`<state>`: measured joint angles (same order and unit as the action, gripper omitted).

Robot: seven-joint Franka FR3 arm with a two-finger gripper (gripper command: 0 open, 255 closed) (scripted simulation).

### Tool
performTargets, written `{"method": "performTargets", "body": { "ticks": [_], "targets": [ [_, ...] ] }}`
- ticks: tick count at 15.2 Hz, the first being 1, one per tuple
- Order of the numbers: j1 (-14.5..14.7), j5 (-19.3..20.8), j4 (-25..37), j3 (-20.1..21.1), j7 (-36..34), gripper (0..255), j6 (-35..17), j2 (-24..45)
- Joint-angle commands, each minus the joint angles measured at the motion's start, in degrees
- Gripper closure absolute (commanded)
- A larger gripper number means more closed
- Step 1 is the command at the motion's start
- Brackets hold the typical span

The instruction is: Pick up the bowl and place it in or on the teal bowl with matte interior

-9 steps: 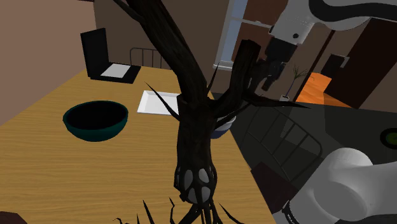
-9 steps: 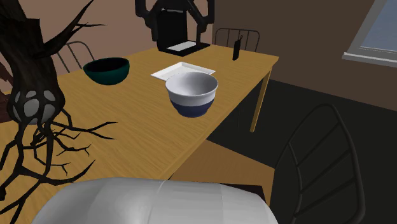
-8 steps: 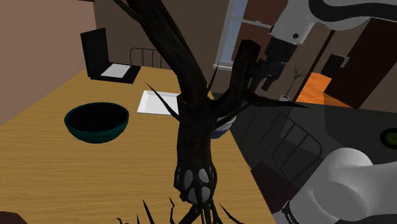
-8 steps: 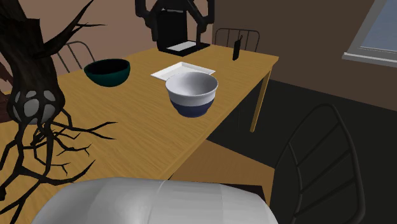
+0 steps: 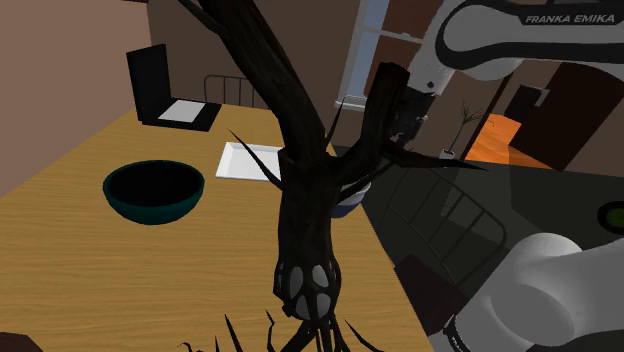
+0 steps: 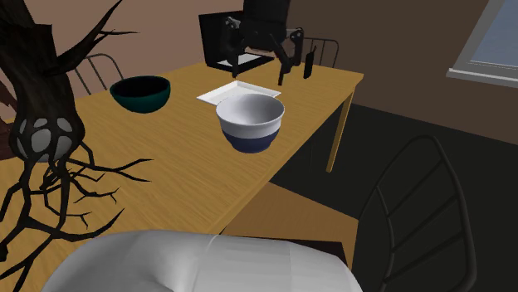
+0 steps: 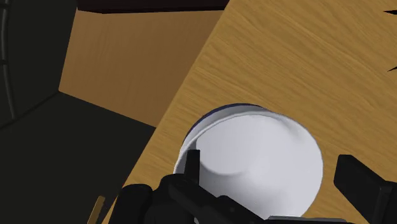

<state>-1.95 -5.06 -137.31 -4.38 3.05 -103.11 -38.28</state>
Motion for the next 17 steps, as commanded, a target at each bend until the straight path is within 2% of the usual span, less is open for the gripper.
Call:
{"method": "performTargets", "body": {
  "ticks": [1, 10, 17],
  "targets": [
    [-0.3, -0.4, -0.3, -1.7, 1.6, 0, -3.3, 3.2],
    [-0.2, -5.4, 2.2, -8.7, 10.2, 0, -15.9, 20.4],
    [0.5, -7.0, -0.4, -8.8, 11.3, 0, -21.1, 23.3]
  ]
}}
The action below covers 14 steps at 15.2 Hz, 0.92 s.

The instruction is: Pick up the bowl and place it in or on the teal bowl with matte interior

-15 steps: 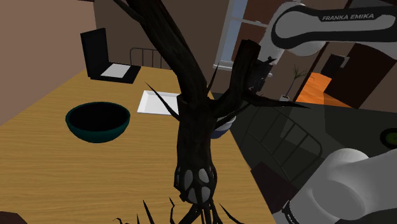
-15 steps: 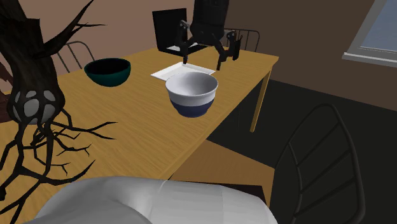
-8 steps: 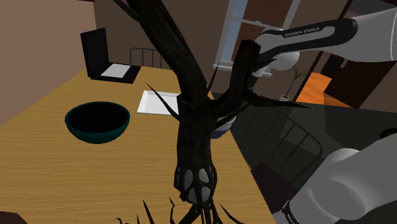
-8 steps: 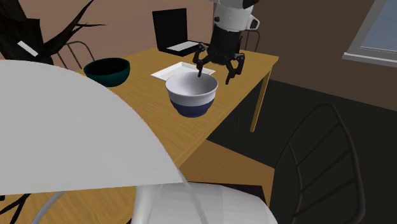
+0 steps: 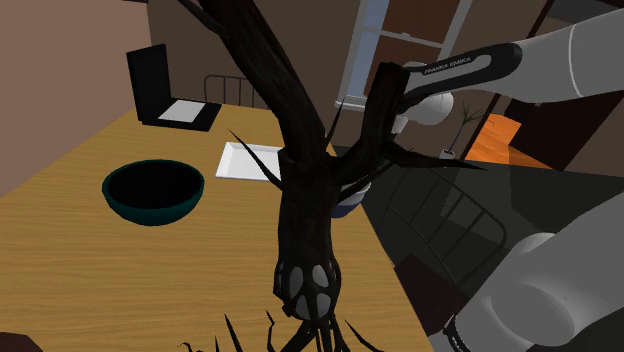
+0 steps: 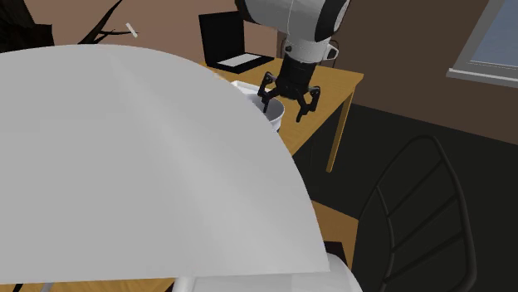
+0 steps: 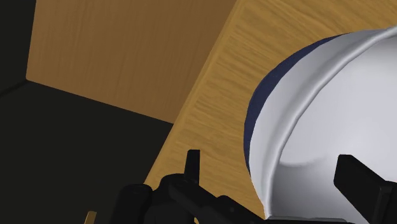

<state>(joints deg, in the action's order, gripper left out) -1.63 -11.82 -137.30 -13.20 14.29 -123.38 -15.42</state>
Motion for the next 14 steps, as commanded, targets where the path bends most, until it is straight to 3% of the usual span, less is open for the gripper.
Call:
{"method": "performTargets", "body": {
  "ticks": [1, 9, 10, 14],
  "targets": [
    [0.3, -0.6, -1.0, 0.1, 0.3, 0, -2.1, 1.0],
    [0.3, -0.6, -1.0, 0.1, 0.3, 0, -2.1, 1.0],
    [0.3, -0.6, -1.0, 0.1, 0.3, 255, -2.1, 1.0],
    [0.3, -0.6, -1.0, 0.1, 0.3, 255, -2.1, 1.0]
  ]
}}
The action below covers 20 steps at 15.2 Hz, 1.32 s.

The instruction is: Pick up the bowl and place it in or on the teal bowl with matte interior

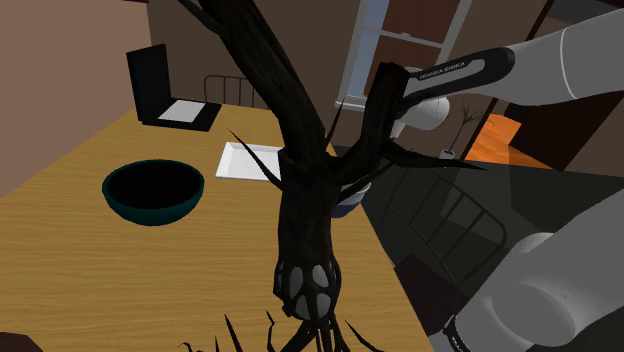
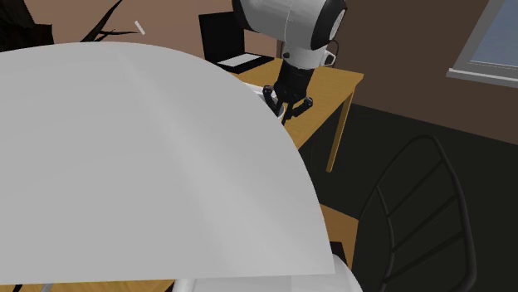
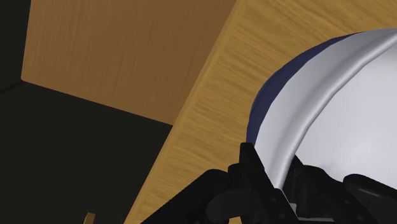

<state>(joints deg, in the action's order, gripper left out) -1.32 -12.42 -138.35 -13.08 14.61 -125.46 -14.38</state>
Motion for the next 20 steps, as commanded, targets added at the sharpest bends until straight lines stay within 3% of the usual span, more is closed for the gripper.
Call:
{"method": "performTargets", "body": {
  "ticks": [1, 5, 20],
  "targets": [
    [0.0, 0.0, 0.0, 0.0, 0.0, 255, 0.0, 0.0],
    [0.0, 0.0, 0.0, 0.0, 0.0, 255, 0.0, 0.0],
    [-0.5, 2.2, 7.9, 0.6, -3.5, 255, 11.6, -4.2]
  ]
}}
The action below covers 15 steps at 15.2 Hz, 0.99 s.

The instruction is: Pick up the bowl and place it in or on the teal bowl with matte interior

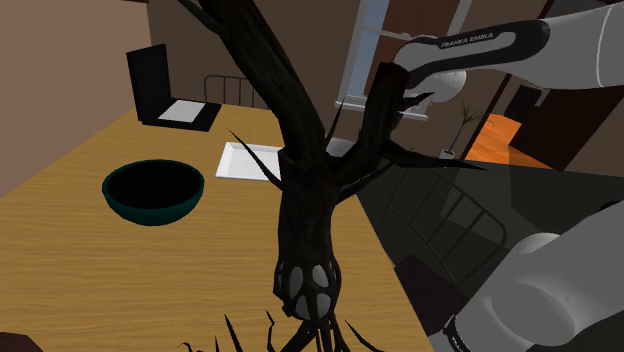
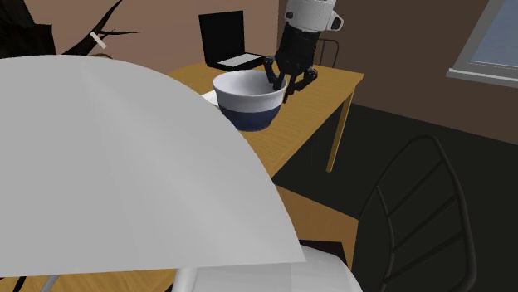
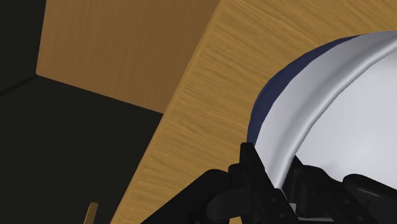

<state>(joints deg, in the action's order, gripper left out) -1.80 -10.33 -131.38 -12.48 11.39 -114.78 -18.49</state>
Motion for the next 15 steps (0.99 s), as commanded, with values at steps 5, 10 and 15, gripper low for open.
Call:
{"method": "performTargets", "body": {
  "ticks": [5, 10, 15],
  "targets": [
    [0.0, 0.5, 4.1, 0.2, -1.1, 255, 4.7, -0.8],
    [0.0, 0.7, 7.6, 0.3, -2.0, 255, 8.5, -1.1],
    [0.0, 0.9, 11.4, 0.3, -2.7, 255, 12.2, -1.2]
  ]
}}
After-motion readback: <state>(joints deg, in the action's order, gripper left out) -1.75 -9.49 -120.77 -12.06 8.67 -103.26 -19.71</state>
